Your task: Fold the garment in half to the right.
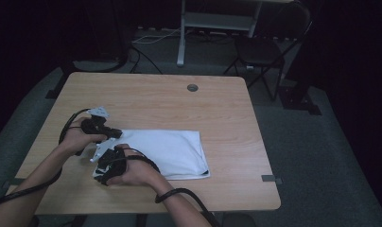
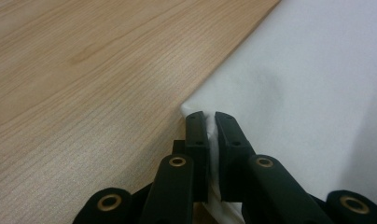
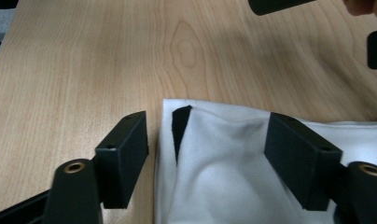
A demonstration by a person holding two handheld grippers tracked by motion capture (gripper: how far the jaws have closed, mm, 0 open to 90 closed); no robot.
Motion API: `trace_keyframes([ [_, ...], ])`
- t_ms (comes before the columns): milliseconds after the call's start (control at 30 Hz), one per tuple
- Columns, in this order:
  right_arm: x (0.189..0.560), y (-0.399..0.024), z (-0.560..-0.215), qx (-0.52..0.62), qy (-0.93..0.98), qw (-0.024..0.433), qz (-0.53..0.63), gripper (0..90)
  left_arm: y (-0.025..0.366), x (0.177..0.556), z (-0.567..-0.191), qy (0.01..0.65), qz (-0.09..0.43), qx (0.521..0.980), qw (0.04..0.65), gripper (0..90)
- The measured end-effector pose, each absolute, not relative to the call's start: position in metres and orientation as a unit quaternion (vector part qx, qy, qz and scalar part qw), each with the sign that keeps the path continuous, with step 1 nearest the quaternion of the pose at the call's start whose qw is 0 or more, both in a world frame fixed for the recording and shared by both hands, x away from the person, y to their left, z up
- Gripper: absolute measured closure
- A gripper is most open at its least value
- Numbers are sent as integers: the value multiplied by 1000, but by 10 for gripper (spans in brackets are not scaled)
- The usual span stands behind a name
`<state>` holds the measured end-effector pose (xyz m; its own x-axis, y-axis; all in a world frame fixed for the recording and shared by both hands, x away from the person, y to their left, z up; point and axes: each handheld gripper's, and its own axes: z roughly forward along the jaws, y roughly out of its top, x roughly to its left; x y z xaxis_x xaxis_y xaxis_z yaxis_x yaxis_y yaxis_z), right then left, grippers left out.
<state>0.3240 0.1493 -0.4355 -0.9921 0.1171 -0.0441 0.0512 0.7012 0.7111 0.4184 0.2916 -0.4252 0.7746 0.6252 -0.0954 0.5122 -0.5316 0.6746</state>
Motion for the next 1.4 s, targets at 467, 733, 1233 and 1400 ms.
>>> trace_keyframes([
  [467, 324, 147, -436, 63, 918, 37, 389, 457, 291, 419, -426, 327, 77, 873, 354, 848],
  [733, 323, 146, -437, 74, 913, 48, 398, 612, 290, 417, -426, 324, 72, 874, 355, 847],
  [1233, 321, 150, -432, 80, 913, 73, 393, 800, 292, 416, -421, 326, 74, 874, 354, 853],
  [1400, 322, 150, -423, 84, 898, 74, 425, 800, 298, 417, -408, 324, 81, 875, 351, 852],
])
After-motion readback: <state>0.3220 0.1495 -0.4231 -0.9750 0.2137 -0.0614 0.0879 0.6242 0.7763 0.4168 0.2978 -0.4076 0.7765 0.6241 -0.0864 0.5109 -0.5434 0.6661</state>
